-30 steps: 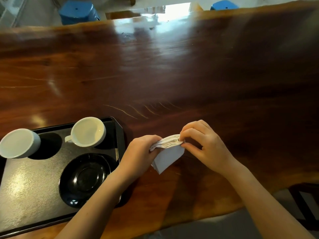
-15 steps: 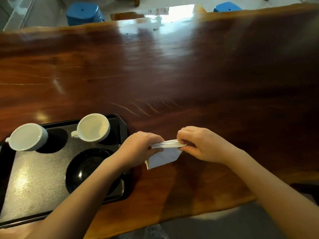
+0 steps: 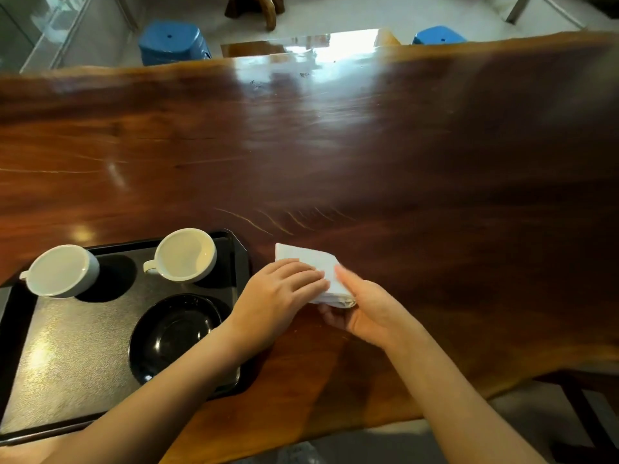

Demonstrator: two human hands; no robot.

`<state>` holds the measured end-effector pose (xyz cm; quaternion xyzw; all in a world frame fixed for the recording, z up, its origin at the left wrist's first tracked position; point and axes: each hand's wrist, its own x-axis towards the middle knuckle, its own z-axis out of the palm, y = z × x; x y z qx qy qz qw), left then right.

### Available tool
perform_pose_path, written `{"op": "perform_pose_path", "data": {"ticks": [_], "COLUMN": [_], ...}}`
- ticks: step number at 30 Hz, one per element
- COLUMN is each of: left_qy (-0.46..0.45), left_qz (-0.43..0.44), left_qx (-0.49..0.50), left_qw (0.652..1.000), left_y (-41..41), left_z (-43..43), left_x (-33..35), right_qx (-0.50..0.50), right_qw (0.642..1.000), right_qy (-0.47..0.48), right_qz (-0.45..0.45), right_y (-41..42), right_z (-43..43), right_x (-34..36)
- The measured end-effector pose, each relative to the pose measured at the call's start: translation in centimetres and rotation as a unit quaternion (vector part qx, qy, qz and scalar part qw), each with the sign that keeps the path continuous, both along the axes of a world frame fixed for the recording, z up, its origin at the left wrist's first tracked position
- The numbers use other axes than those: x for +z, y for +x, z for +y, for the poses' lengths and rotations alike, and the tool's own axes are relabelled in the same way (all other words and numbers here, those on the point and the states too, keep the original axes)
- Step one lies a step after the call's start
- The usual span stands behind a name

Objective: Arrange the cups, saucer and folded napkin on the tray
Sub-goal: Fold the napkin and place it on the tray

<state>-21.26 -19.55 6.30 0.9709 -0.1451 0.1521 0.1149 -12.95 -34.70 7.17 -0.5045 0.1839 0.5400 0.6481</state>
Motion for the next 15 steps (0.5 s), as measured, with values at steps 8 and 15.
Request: {"op": "perform_pose_path", "data": {"ticks": [8, 15], "left_qy": [-0.630, -0.869], "left_qz": [0.145, 0.241], "left_qx": [0.342, 0.250], "left_qw": [0.682, 0.352], "left_y": [-1.7, 1.2], "left_z": [-0.8, -0.5], "left_x": [-0.5, 0.5], "right_qx": [0.021, 0.122], "right_qw": [0.955, 0.909], "right_qy": [-0.014, -0.064], "right_qz": [-0.295, -0.393], "right_y": [0.1, -0.1], "right_z": [-0.2, 0.2], "right_x": [-0.2, 0.0]}}
